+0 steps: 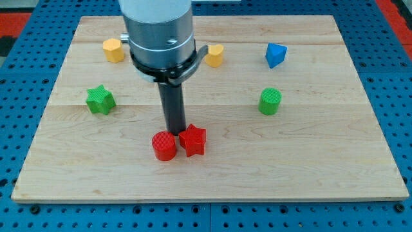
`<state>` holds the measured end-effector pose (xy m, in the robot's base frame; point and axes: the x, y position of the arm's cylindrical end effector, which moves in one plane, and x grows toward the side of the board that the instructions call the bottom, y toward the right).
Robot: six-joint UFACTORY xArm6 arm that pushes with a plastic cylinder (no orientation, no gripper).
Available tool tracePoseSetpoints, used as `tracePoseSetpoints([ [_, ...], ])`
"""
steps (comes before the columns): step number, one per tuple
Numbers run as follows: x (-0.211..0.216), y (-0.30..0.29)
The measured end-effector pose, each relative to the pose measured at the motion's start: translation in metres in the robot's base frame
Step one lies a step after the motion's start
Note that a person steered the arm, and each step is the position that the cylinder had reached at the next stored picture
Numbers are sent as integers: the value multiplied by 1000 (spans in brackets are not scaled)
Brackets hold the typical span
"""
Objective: Place the red blocks at the bottom center of the board
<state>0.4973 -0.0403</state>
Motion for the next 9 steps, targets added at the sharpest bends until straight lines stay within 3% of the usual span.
tracePoseSetpoints([
  [2, 4, 37],
  [3, 35, 37],
  [4, 21, 26],
  [5, -22, 5],
  [6, -11, -39],
  [7, 22, -36],
  [8, 29, -20],
  [9, 23, -80],
])
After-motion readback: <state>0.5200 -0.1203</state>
